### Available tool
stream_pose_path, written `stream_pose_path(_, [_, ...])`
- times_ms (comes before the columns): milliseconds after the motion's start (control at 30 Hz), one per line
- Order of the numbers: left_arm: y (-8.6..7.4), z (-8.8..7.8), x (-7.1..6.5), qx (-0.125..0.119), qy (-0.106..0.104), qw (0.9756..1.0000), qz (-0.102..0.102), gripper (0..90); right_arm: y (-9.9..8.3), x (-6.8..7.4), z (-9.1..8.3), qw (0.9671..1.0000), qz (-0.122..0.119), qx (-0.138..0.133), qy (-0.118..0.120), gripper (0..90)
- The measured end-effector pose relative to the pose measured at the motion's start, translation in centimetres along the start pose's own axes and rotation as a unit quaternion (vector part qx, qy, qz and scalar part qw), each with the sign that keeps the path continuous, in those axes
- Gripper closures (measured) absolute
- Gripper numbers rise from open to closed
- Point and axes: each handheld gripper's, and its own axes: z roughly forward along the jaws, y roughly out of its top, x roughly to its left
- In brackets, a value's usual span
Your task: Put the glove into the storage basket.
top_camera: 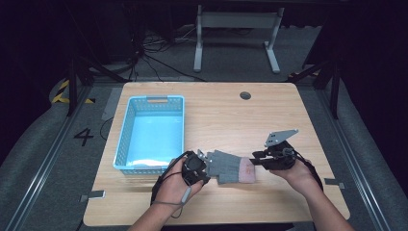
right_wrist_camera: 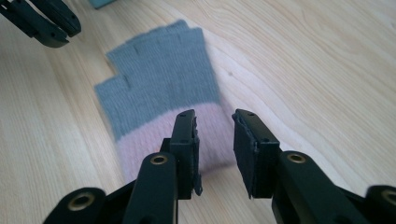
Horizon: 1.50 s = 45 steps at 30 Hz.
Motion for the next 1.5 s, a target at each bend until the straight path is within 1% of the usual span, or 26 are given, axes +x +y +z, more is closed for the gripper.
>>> stream_pose_path(33, [0.1,0.2,0.0,0.0,0.003,1.0,0.003,75.3,-0.6,-0.5,-0.1,0.9999,0.009,0.007,-0.004,69.7])
stream_pose_path(100, [0.2,0.5,-0.2,-0.008,0.005,0.9999,0.009,75.1,-0.8,-0.6,-0.1,0.9998,0.012,0.01,-0.008,69.7])
stream_pose_path(167, [0.3,0.7,-0.4,-0.008,0.004,0.9999,0.012,74.7,-1.4,-1.0,-0.1,0.9997,0.021,0.012,-0.009,69.6])
stream_pose_path(267, [0.3,1.0,-0.5,-0.008,-0.001,0.9999,0.009,73.5,-2.0,-1.3,0.1,0.9993,0.026,0.021,-0.015,69.7])
stream_pose_path(300, [0.3,1.1,-0.5,-0.008,0.0,0.9999,0.007,73.5,-2.2,-1.5,0.1,0.9991,0.031,0.022,-0.016,69.7])
stream_pose_path(467, [0.2,1.6,-0.3,-0.005,0.01,0.9999,0.011,75.8,-2.6,-1.7,0.2,0.9989,0.039,0.023,-0.014,69.5])
stream_pose_path(533, [0.1,1.7,-0.2,-0.002,0.009,0.9999,0.01,75.8,-2.7,-1.7,0.2,0.999,0.037,0.025,-0.01,69.9])
stream_pose_path(633, [0.1,1.8,0.0,-0.002,0.009,0.9999,0.005,74.6,-2.9,-1.7,0.3,0.9987,0.033,0.037,-0.007,70.6])
stream_pose_path(667, [0.1,1.8,0.0,-0.001,0.01,0.9999,0.003,73.9,-3.0,-1.7,0.3,0.9985,0.035,0.042,-0.007,70.8])
stream_pose_path(733, [0.2,1.9,0.1,0.001,0.01,0.9999,0.005,73.7,-3.0,-1.7,0.4,0.9983,0.035,0.046,-0.006,70.9])
stream_pose_path(833, [0.3,2.2,0.1,0.009,0.01,0.9999,0.007,73.4,-3.0,-1.6,0.4,0.9983,0.037,0.045,-0.004,71.1])
stream_pose_path(900, [0.4,2.5,0.2,0.012,0.012,0.9999,0.005,71.2,-3.0,-1.4,0.5,0.9983,0.035,0.045,-0.003,71.4])
stream_pose_path(933, [0.4,2.6,0.3,0.013,0.013,0.9998,0.004,68.4,-2.9,-1.2,0.6,0.9984,0.033,0.046,-0.002,71.5])
stream_pose_path(1133, [0.5,2.8,0.4,0.016,0.024,0.9996,-0.004,66.0,-2.9,-0.9,1.0,0.9983,0.027,0.051,0.001,71.8])
stream_pose_path(1233, [0.6,3.0,0.6,0.02,0.026,0.9995,-0.001,65.6,-3.0,-0.8,1.2,0.9982,0.027,0.054,0.003,72.1])
stream_pose_path(1400, [0.8,3.4,0.6,0.026,0.021,0.9995,0.0,65.2,-2.9,-0.7,1.3,0.9982,0.028,0.053,0.008,72.8])
stream_pose_path(1500, [0.9,3.4,0.6,0.022,0.017,0.9996,0.002,64.9,-3.0,-0.7,1.4,0.9981,0.027,0.055,0.008,73.1])
